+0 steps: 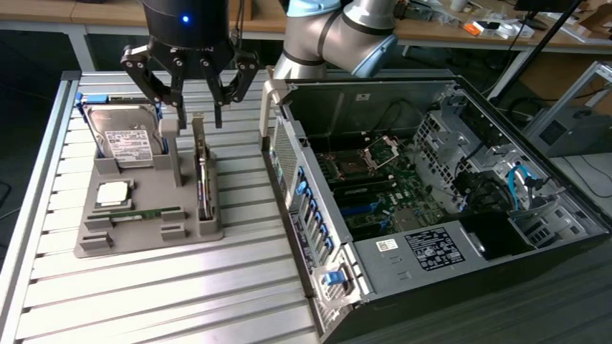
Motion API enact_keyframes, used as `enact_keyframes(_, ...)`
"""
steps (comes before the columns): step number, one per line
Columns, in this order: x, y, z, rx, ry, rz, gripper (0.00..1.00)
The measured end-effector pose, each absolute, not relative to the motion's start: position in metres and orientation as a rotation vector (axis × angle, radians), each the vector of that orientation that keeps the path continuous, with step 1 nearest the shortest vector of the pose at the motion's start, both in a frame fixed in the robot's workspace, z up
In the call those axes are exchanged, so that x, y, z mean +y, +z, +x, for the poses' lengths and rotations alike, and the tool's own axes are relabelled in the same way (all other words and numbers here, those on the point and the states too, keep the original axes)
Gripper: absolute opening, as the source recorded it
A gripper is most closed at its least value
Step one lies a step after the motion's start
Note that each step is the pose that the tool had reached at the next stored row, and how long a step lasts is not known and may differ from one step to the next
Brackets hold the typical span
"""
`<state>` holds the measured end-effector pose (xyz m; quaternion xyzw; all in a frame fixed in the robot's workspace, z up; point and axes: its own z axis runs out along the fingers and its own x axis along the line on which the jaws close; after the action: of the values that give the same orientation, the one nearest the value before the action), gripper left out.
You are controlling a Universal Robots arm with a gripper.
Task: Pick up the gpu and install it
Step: 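Pick up the gpu and move the gpu toward the slot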
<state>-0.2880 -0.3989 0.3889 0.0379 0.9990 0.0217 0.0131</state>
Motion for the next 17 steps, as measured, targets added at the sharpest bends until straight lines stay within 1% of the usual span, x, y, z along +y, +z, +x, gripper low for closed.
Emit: enact_keyframes(17,-0.3989,0.3858,-0.2882,3.113,0.068,0.118,0.48)
